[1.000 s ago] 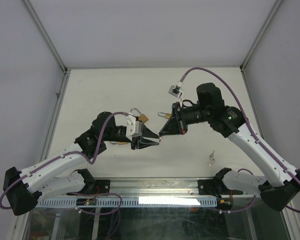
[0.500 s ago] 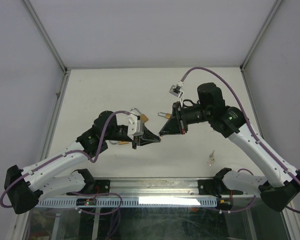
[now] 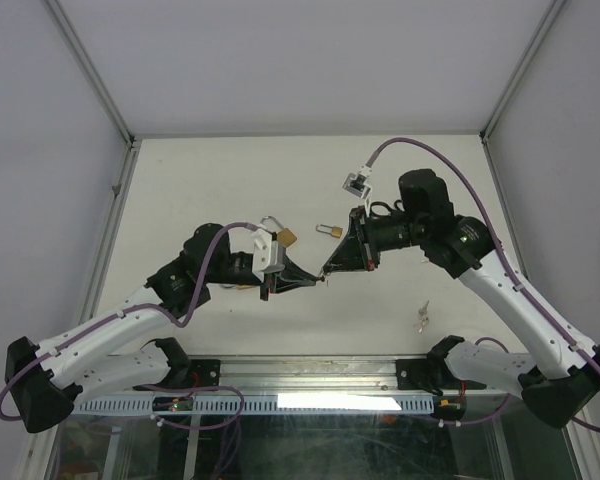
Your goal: Unlock with the key
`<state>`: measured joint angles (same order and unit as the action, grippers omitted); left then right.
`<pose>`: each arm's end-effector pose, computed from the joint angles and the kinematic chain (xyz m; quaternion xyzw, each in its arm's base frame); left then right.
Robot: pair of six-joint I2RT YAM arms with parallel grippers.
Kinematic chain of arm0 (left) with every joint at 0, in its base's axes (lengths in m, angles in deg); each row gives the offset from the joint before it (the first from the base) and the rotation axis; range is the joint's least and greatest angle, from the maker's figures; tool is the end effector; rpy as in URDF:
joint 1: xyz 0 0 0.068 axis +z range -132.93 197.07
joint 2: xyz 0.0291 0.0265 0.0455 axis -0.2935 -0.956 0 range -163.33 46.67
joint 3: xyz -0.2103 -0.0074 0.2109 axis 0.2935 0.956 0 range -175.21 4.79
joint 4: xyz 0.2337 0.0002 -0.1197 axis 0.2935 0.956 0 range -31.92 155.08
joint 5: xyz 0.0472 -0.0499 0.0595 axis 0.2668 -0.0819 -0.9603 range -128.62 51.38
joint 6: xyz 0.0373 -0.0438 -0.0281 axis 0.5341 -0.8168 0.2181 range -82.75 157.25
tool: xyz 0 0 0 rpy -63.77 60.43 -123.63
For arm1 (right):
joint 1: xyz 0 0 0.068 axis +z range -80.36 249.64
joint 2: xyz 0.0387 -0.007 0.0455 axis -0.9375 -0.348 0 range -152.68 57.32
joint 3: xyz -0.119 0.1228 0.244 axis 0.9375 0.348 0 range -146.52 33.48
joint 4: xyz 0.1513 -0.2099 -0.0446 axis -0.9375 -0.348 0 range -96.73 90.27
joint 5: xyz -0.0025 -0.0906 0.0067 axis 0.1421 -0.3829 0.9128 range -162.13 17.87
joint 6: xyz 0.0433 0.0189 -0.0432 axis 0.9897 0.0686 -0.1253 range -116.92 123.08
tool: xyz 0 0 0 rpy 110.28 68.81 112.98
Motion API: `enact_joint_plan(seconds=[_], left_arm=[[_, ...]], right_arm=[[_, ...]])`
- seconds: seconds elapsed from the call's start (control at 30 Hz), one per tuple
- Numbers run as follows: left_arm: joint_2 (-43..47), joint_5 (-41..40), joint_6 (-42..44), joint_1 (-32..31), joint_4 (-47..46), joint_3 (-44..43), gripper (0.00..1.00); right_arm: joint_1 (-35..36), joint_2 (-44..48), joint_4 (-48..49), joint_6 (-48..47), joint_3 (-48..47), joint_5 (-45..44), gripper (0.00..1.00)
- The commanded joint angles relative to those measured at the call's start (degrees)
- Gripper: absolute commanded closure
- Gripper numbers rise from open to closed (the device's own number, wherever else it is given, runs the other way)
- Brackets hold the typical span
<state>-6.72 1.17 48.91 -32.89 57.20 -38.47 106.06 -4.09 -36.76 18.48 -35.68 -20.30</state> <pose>0.1113 -0.1817 0.3439 0.5562 0.5024 -0.4447 0.4904 0.1446 0.1550 0.4095 -0.3588 0.7227 0.5379 0.2441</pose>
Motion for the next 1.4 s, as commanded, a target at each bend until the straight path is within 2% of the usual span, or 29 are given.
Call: enact_joint_plan(seconds=[0.0,0.17,0.27,0.5,0.67,0.8,0.97,1.07,1.17,1.27,1.37], left_arm=[[-0.3,-2.8,2.0,-0.7,2.3,-3.5,1.00],[-2.7,-6.8,4.1,-0.7,5.9,-5.3,1.00],[-3.8,-8.8,5.0,-0.8,6.2,-5.6,1.00],[-5.3,-9.6,7.6,-0.9,5.8,-5.4,1.00],[-6.1,-9.0,7.2,-1.1,3.4,-4.1,1.00],[-6.2,-9.1,8.1,-1.1,3.4,-3.4,1.00],[-5.7,-11.9,11.6,-1.2,5.7,-3.1,1.00],[-5.2,-18.6,20.4,-2.8,8.2,-2.7,1.00],[-2.6,-31.1,37.3,-5.8,3.9,1.5,1.00],[-0.3,-37.3,51.7,-6.5,-2.9,6.6,1.00],[1.4,-40.2,63.9,-6.6,-10.4,10.2,1.00]], right_arm=[[-0.3,-0.1,0.6,-0.3,1.7,0.8,1.00],[-0.2,-0.3,-1.1,-1.6,3.2,-0.3,1.00],[-0.1,-0.4,2.4,1.2,6.0,0.4,1.00],[-0.1,-0.9,4.4,1.0,9.8,-0.2,0.84],[-0.1,-1.7,9.2,4.6,12.3,0.9,0.79],[-0.3,-1.1,9.2,4.1,13.5,-0.8,0.77],[-2.5,-1.0,-2.7,-5.2,9.3,-4.0,0.64],[-6.3,0.0,-9.3,-9.1,7.3,-3.9,0.50],[-8.9,1.3,-9.9,-8.3,7.1,-1.4,0.38],[-9.7,1.5,-4.0,-2.9,8.5,1.5,0.35],[-9.8,0.9,1.3,1.8,7.9,-0.8,0.34]])
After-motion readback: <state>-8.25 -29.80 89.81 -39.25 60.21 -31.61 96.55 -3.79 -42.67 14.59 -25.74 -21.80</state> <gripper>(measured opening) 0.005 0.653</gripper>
